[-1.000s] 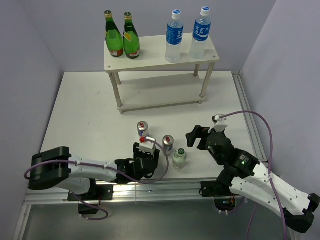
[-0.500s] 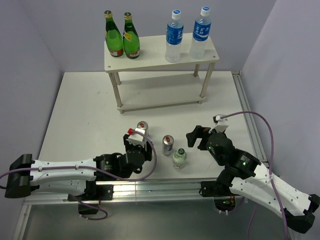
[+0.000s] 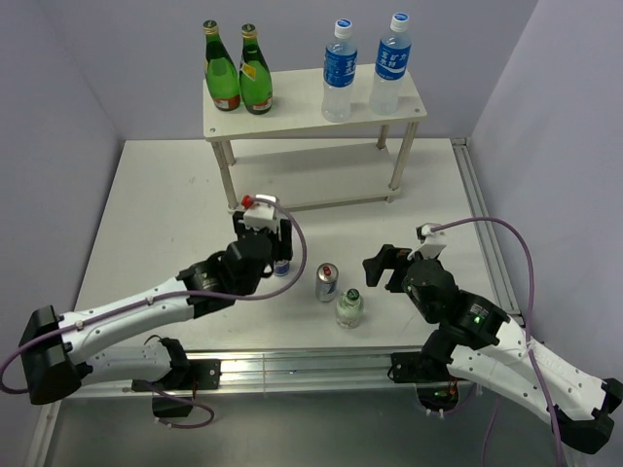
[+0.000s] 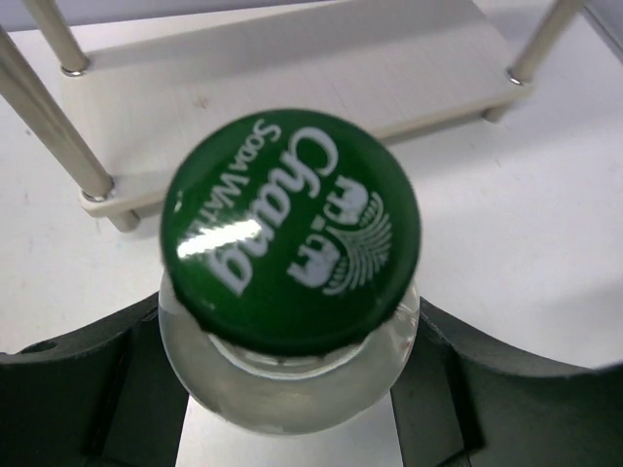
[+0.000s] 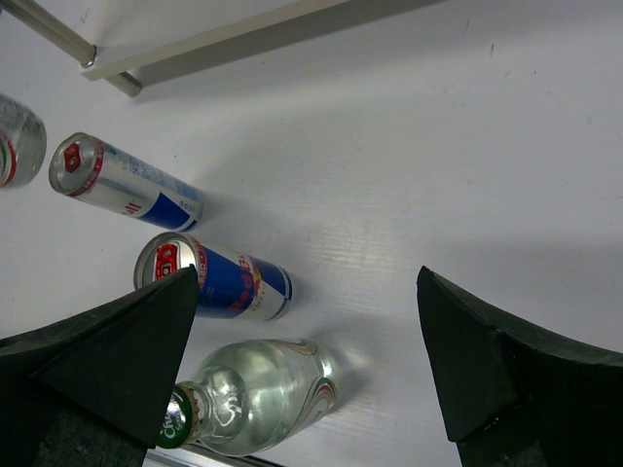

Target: Place and organize the beverage onto the shelf

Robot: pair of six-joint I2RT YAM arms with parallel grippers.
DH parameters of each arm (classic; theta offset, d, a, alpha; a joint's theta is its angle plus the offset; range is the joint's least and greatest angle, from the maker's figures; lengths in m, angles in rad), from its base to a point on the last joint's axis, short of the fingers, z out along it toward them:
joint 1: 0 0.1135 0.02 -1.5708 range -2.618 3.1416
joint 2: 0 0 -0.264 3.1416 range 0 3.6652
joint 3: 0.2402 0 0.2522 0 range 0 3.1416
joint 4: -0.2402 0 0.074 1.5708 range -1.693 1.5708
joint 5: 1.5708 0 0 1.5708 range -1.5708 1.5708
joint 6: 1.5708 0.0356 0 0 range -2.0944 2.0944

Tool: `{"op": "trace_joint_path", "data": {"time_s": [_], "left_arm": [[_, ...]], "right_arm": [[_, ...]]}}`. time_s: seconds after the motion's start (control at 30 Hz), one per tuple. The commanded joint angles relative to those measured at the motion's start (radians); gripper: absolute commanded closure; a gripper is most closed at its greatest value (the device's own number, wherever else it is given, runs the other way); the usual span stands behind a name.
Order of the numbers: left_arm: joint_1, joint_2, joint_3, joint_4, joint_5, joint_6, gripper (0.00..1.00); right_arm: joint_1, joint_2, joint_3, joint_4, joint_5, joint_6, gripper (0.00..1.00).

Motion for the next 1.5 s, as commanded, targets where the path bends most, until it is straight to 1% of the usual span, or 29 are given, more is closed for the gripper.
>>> {"op": "trace_joint_path", "data": {"time_s": [0.0, 0.03, 0.2, 0.33, 0.53, 1.0, 1.17, 1.47], "left_arm": [[0.097, 0.042, 0.106, 0.207, 0.102, 0.066, 1.0], [0.137, 0.057, 0.115, 0.215, 0.117, 0.072, 1.0], [0.231, 0.141, 0.155, 0.261, 0.194, 0.083, 1.0], [0.329, 0.201, 0.169, 0.325, 0.252, 0.074, 1.0], [0.415, 0.312, 0.218, 0.386, 0.306, 0.07, 1.0], [0.518, 0.57, 0.344, 0.523, 0.314, 0.09, 1.0], [0.546, 0.643, 0.401, 0.529, 0.315, 0.093, 1.0], [0.584, 0.729, 0.451, 0.526, 0.321, 0.078, 1.0]], "right_arm": [[0.013, -0.01, -0.006, 0.023, 0.024, 0.012, 0.0], [0.012, -0.01, -0.008, 0.023, 0.027, 0.01, 0.0], [0.016, -0.01, -0.008, 0.024, 0.027, 0.01, 0.0], [0.018, -0.011, -0.011, 0.027, 0.027, 0.009, 0.0], [0.021, -0.008, -0.009, 0.026, 0.024, 0.009, 0.0], [0.029, -0.001, -0.011, 0.032, 0.021, 0.004, 0.0], [0.032, -0.004, -0.011, 0.033, 0.025, 0.004, 0.0], [0.032, -0.005, -0.012, 0.033, 0.029, 0.005, 0.0]]}}
